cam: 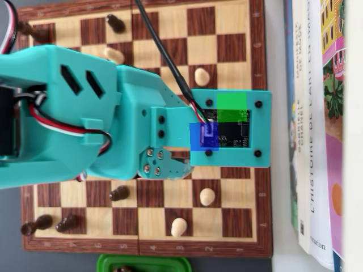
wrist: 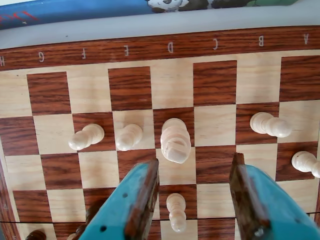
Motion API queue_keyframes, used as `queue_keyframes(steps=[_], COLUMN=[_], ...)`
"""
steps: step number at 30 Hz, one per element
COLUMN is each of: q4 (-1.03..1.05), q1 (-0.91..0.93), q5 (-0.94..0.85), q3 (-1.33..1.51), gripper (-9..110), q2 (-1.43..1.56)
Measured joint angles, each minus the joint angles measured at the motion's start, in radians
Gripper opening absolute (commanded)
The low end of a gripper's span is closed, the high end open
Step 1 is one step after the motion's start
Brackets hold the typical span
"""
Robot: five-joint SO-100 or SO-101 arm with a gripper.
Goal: Play chess
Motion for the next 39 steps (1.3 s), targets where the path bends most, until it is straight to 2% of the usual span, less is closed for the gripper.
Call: queue_keyframes(steps=[39], q4=[0.0], q1=[-0.015], q5=[0.0], q3=[-0.081], gripper=[20], q2=[-0.158])
